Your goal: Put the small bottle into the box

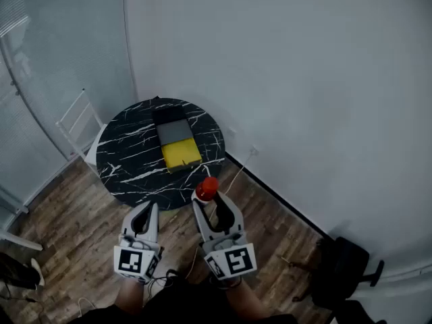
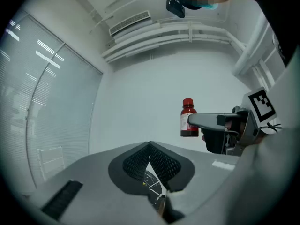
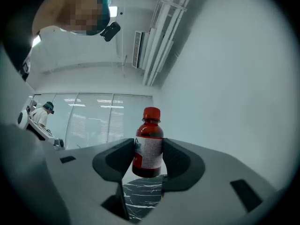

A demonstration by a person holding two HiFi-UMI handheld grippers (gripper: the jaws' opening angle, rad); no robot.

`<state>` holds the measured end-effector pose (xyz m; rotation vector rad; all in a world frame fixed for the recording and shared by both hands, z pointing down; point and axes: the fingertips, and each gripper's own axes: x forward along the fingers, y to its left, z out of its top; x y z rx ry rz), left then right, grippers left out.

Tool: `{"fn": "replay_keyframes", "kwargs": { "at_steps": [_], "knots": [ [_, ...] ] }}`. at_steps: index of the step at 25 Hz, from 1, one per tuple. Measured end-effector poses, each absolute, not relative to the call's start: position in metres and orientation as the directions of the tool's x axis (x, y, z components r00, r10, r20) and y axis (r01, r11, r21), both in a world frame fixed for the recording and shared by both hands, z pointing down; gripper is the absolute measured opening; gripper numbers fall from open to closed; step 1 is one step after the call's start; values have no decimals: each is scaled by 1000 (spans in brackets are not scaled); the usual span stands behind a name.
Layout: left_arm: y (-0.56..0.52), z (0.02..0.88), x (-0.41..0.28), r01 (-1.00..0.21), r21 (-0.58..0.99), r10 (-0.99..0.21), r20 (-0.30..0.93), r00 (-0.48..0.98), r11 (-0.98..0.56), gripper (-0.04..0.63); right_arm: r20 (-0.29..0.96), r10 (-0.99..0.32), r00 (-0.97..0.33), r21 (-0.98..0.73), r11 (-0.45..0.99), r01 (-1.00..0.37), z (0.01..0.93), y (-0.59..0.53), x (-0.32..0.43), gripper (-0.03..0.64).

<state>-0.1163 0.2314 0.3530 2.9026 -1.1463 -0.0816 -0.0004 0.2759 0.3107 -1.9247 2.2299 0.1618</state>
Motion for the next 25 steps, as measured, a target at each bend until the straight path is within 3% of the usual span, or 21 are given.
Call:
{"fn": "replay_keyframes", "kwargs": {
  "at_steps": [13, 25],
  "knots": [
    [213, 378, -152, -649, 75, -651, 7, 759, -757, -3, -177, -980, -91, -80, 106, -991, 326, 262, -32, 179],
    [169, 408, -104, -660, 88, -658, 52, 751, -746, -3, -144, -984, -101, -125, 119, -985, 354, 208, 25, 179]
  ]
}}
